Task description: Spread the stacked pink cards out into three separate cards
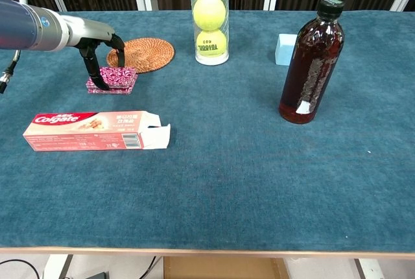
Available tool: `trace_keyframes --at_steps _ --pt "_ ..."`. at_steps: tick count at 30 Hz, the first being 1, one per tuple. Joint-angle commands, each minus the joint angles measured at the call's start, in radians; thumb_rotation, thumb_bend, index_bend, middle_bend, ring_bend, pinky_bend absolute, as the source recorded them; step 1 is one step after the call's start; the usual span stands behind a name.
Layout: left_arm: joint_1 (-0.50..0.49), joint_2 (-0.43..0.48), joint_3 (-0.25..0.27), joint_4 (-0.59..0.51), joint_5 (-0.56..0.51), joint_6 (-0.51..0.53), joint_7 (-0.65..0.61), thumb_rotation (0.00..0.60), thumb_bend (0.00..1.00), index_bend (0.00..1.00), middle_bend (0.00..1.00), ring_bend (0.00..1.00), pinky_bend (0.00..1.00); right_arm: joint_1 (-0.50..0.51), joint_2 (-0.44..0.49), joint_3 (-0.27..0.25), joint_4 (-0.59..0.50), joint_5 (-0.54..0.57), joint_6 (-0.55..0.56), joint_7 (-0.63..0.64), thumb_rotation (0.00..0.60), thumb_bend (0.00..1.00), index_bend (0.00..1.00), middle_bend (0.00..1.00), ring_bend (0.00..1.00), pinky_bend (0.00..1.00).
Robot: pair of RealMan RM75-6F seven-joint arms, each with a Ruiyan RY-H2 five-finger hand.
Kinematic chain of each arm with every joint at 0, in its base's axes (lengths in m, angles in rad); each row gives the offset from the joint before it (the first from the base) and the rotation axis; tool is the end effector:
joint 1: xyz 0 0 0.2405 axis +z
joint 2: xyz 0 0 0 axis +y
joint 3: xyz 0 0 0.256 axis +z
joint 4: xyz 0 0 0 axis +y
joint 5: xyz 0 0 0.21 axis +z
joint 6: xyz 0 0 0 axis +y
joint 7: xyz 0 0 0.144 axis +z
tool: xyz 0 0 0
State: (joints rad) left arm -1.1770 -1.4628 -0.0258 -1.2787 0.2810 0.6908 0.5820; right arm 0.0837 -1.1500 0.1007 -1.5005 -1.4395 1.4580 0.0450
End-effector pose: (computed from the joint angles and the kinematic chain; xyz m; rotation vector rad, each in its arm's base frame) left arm -0.1465 0.4379 0.0075 -1.7944 -1.0639 -0.4422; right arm -0.3357 -0.1924 0.1685 1.3125 -0.8850 0.8714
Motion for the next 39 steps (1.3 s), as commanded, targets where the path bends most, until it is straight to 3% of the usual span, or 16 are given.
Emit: trace_keyframes --at_steps 1,14,23,39 --pt "-0.008 0.014 0.008 -0.018 -0.012 0.009 0.017 0.600 0.31 0.52 0.10 0.00 0.00 -0.001 0.000 0.000 -0.001 0.000 0.001 0.001 0.600 0.11 0.16 0.06 0.13 0.24" --pt "-0.028 0.049 0.017 -0.073 -0.057 0.028 0.049 0.600 0.31 0.52 0.10 0.00 0.00 -0.002 0.002 0.001 -0.001 0.001 0.004 0.005 0.600 0.11 0.16 0.06 0.13 0.24" --pt "-0.063 0.113 -0.009 -0.197 -0.080 0.062 0.062 0.600 0.31 0.53 0.11 0.00 0.00 -0.007 0.007 0.001 -0.005 -0.003 0.014 0.015 0.600 0.11 0.16 0.06 0.13 0.24" --pt "-0.235 0.077 -0.066 -0.299 -0.324 0.138 0.197 0.600 0.31 0.53 0.11 0.00 0.00 -0.019 0.018 0.005 0.003 -0.006 0.033 0.062 0.600 0.11 0.16 0.06 0.13 0.24"
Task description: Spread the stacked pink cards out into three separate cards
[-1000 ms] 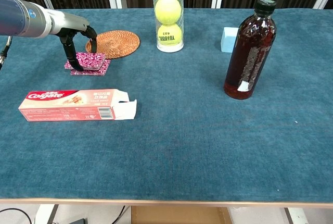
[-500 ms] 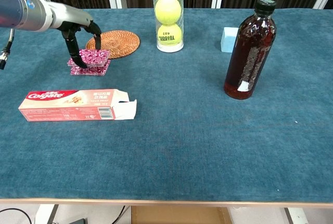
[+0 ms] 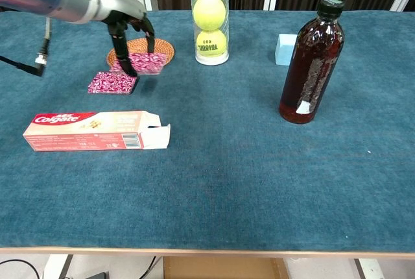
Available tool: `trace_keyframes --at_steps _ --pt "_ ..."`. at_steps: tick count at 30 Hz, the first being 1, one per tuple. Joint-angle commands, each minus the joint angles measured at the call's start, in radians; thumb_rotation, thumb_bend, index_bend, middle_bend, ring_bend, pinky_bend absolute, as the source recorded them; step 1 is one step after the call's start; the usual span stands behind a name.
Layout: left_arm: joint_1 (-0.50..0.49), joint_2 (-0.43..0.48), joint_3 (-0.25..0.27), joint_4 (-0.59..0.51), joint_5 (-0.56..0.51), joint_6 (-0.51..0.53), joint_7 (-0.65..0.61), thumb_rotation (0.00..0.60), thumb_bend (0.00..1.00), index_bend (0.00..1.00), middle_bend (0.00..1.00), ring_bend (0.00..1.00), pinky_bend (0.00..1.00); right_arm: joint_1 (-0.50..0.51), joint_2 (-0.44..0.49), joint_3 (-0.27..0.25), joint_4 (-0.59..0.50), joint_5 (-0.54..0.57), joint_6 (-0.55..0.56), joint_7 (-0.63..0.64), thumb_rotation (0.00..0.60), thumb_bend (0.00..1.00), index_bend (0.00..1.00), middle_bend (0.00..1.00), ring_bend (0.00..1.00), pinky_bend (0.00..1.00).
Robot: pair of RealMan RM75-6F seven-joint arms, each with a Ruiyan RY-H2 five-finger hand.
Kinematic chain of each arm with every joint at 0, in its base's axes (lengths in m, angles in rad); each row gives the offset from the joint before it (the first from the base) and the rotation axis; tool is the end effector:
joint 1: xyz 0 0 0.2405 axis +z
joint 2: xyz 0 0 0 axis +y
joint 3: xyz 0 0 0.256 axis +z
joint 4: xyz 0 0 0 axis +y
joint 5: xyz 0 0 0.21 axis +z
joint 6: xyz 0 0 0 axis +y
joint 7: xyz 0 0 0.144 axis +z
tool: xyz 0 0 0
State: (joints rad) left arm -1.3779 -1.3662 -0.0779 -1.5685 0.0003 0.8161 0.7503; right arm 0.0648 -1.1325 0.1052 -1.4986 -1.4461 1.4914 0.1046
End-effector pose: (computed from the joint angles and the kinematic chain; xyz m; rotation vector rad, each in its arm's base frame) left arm -0.0563 0.4134 0.0129 -1.8667 -1.0689 -0.4599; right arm -0.3373 -0.1869 0.1793 1.2745 -0.8904 0.9163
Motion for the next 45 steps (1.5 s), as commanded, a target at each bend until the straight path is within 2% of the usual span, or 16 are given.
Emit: trace_keyframes --at_steps 1,8,17,39,45 --pt "-0.044 -0.025 -0.020 -0.010 -0.062 0.014 0.034 0.600 0.31 0.53 0.11 0.00 0.00 0.000 0.001 0.001 0.002 0.000 0.000 0.005 0.600 0.11 0.16 0.06 0.13 0.24" --pt "-0.106 -0.096 -0.043 -0.006 -0.153 0.081 0.092 0.600 0.31 0.54 0.11 0.00 0.00 -0.005 0.005 0.002 0.005 -0.002 0.007 0.024 0.600 0.11 0.16 0.06 0.13 0.24" --pt "-0.087 -0.185 -0.052 0.009 -0.131 0.169 0.088 0.600 0.31 0.54 0.10 0.00 0.00 -0.006 0.007 0.003 0.009 0.000 0.006 0.031 0.600 0.11 0.16 0.06 0.13 0.24" --pt "-0.037 -0.310 -0.101 0.125 -0.069 0.194 0.140 0.600 0.31 0.52 0.10 0.00 0.00 -0.009 0.009 0.008 0.012 0.010 0.004 0.039 0.600 0.11 0.16 0.06 0.13 0.24" --pt "-0.026 -0.308 -0.112 0.123 -0.069 0.189 0.161 0.600 0.24 0.48 0.10 0.00 0.00 -0.008 0.008 0.008 0.012 0.009 0.002 0.035 0.600 0.11 0.16 0.06 0.13 0.24"
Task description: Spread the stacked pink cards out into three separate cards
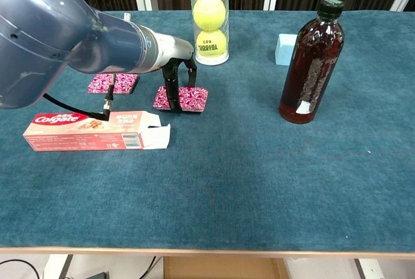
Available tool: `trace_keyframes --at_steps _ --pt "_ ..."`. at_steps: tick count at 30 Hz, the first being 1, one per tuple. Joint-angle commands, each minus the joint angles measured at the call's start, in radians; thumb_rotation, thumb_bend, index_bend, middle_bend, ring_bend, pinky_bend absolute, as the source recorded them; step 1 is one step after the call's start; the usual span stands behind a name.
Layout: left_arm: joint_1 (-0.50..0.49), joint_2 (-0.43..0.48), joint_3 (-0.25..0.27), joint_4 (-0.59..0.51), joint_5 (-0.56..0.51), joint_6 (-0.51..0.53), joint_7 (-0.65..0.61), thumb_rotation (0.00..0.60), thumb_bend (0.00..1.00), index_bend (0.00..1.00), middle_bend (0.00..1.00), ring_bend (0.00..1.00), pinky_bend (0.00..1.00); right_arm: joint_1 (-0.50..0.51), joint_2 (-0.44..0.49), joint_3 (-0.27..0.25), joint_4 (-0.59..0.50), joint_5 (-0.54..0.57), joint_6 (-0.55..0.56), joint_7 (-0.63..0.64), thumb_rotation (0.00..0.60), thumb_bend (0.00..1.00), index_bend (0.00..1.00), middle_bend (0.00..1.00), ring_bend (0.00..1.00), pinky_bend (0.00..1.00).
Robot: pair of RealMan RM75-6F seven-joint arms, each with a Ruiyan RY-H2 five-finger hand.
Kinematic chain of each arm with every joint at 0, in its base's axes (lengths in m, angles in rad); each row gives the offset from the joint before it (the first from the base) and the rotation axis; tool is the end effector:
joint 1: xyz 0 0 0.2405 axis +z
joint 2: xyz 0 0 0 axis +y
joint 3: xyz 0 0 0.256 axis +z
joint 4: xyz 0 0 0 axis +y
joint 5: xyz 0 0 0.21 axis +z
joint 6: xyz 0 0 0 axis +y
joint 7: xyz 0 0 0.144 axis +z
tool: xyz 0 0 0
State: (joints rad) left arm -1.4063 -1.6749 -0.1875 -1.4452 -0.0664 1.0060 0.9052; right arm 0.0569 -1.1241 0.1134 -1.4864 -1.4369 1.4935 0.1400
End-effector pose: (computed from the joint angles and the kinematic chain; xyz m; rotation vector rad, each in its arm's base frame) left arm -0.0209 0.3842 -0.0673 -1.8754 -1.0509 -0.4421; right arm -0.3418 -0.1859 0.1859 1.2490 -0.8988 0.9264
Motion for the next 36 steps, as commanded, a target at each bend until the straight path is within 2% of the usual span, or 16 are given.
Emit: trace_keyframes --at_steps 1,13,22,26,36 --pt "0.004 0.000 -0.003 0.000 -0.001 -0.001 0.010 0.600 0.23 0.48 0.10 0.00 0.00 0.000 0.000 0.000 0.000 -0.001 0.001 0.000 0.600 0.11 0.16 0.06 0.13 0.24" --pt "0.013 0.002 -0.013 -0.008 -0.012 -0.010 0.070 0.600 0.23 0.40 0.09 0.00 0.00 -0.001 0.000 0.002 -0.002 0.000 0.002 0.000 0.600 0.11 0.16 0.06 0.13 0.24" --pt "0.017 0.006 -0.019 -0.014 -0.021 -0.008 0.107 0.600 0.17 0.36 0.09 0.00 0.00 -0.001 0.000 0.002 -0.001 0.000 0.002 0.000 0.600 0.11 0.17 0.06 0.13 0.24" --pt "0.020 0.004 -0.024 -0.017 -0.014 -0.003 0.116 0.600 0.14 0.33 0.09 0.00 0.00 -0.001 0.000 0.003 -0.001 0.003 0.001 -0.003 0.600 0.11 0.17 0.06 0.13 0.24" --pt "0.032 0.015 -0.041 -0.029 0.030 0.039 0.110 0.600 0.13 0.31 0.08 0.00 0.00 -0.003 0.001 0.005 -0.004 0.008 0.001 -0.004 0.600 0.11 0.17 0.06 0.13 0.24"
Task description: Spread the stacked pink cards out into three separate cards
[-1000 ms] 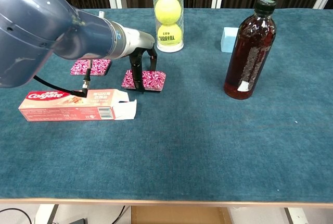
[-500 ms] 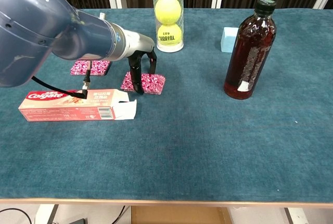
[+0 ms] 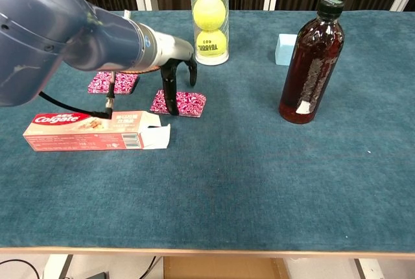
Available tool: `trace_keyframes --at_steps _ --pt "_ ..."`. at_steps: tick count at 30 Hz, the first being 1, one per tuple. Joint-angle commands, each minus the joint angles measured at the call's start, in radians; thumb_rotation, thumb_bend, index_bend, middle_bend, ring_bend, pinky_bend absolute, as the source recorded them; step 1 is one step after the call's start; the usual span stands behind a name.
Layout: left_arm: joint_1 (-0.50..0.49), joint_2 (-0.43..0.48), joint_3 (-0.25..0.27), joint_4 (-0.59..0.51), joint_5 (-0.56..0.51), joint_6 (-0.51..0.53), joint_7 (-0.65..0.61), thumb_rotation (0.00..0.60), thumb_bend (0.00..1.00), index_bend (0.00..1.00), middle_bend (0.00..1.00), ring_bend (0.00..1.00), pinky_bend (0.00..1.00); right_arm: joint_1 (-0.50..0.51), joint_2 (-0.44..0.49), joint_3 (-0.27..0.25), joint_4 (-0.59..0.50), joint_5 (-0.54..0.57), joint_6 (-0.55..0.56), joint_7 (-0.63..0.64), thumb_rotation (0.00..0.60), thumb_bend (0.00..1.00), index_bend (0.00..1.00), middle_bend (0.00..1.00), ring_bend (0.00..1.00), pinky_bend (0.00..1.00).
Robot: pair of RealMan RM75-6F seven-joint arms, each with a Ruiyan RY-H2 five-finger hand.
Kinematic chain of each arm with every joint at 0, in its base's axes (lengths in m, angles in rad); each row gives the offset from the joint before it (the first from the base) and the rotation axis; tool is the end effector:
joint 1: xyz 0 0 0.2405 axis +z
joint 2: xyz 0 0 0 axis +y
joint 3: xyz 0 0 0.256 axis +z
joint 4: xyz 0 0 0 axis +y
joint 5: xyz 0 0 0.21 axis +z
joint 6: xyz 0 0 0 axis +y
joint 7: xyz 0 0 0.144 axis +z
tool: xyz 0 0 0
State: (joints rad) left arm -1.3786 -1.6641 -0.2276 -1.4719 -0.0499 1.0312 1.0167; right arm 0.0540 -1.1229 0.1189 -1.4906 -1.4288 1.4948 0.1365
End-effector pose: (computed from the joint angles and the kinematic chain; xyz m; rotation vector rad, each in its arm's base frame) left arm -0.0187 0.3839 -0.0611 -1.8963 -0.9711 -0.4111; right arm -0.3421 -0.1858 0.1874 1.2369 -0.8977 0.9249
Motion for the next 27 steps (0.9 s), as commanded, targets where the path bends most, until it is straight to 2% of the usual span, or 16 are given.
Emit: trace_keyframes --at_steps 1,8,11,14,17,22,27 --pt "0.007 0.008 -0.002 -0.006 0.017 0.020 -0.001 0.600 0.13 0.31 0.08 0.00 0.00 0.001 0.000 -0.001 0.000 -0.001 -0.001 -0.001 0.600 0.11 0.17 0.06 0.13 0.24" --pt "0.039 0.070 -0.016 -0.083 0.047 0.029 -0.021 0.600 0.13 0.33 0.08 0.00 0.00 0.003 -0.001 -0.002 -0.005 0.002 -0.009 -0.012 0.600 0.11 0.17 0.06 0.13 0.24" --pt "0.070 0.142 -0.010 -0.154 0.070 0.043 -0.036 0.600 0.13 0.34 0.08 0.00 0.00 0.002 0.000 -0.001 -0.007 0.003 -0.008 -0.014 0.600 0.11 0.17 0.06 0.13 0.24" --pt "0.130 0.244 0.016 -0.238 0.120 0.061 -0.076 0.600 0.13 0.35 0.08 0.00 0.00 0.003 -0.001 0.000 -0.006 0.007 -0.010 -0.016 0.600 0.11 0.17 0.06 0.13 0.24" --pt "0.198 0.320 0.037 -0.270 0.174 0.054 -0.147 0.600 0.13 0.37 0.08 0.00 0.00 0.006 -0.003 -0.001 -0.006 0.010 -0.017 -0.023 0.600 0.11 0.17 0.06 0.13 0.24" --pt "0.280 0.368 0.051 -0.217 0.237 -0.046 -0.267 0.600 0.13 0.37 0.08 0.00 0.00 0.009 -0.006 -0.002 -0.015 0.010 -0.021 -0.046 0.600 0.11 0.17 0.06 0.13 0.24" --pt "0.293 0.338 0.079 -0.108 0.290 -0.117 -0.292 0.600 0.13 0.37 0.08 0.00 0.00 0.011 -0.010 0.000 -0.020 0.016 -0.024 -0.063 0.600 0.11 0.17 0.06 0.13 0.24"
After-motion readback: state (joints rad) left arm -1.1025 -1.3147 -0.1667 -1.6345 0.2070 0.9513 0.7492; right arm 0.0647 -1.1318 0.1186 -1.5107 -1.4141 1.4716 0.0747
